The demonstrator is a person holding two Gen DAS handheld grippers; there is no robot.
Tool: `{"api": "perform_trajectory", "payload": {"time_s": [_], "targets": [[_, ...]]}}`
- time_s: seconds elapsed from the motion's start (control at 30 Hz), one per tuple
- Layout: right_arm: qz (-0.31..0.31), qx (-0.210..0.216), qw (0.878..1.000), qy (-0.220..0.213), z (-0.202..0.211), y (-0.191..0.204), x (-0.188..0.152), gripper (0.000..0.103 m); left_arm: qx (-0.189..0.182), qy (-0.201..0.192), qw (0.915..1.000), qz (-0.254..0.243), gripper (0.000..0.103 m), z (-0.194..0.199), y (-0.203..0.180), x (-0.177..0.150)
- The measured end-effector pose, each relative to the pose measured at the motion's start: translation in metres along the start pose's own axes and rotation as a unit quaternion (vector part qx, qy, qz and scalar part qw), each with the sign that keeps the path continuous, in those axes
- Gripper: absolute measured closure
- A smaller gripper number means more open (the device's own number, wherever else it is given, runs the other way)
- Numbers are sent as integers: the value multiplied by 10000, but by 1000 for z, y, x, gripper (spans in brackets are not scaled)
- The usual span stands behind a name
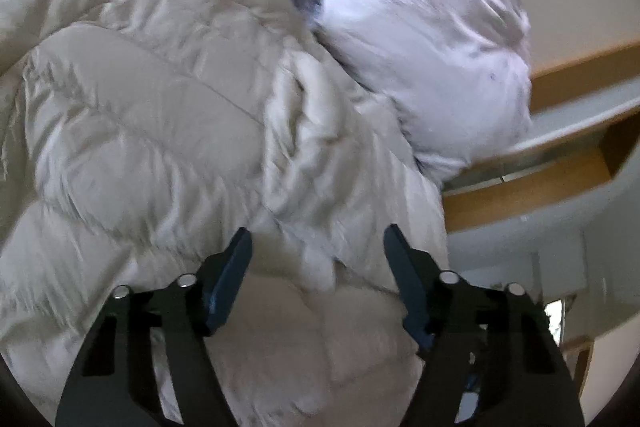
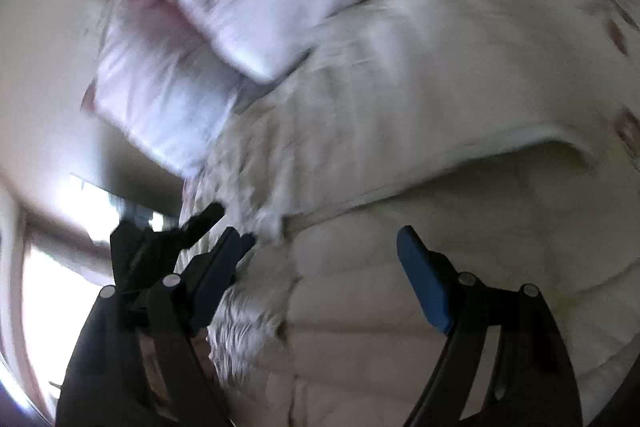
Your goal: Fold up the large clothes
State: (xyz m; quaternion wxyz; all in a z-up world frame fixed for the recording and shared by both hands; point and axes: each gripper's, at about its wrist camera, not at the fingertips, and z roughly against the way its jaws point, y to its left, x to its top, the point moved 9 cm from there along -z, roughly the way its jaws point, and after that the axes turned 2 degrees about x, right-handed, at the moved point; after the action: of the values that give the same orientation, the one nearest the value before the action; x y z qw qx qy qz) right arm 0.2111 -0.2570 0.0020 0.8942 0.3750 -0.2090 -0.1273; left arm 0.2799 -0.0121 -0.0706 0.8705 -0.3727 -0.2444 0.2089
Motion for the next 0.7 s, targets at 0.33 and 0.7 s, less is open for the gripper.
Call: {"api": "perform_trajectory", "payload": {"time_s": [0.33,0.7], "targets": [[-707,-501,9917,-947,5,-55,53,91,313,-459,9985,-11,92,-9,15,35],[333,-1130,9922,-404,-23,-39,25,89,789,-831,9933,-174,93,32,49,37]]}}
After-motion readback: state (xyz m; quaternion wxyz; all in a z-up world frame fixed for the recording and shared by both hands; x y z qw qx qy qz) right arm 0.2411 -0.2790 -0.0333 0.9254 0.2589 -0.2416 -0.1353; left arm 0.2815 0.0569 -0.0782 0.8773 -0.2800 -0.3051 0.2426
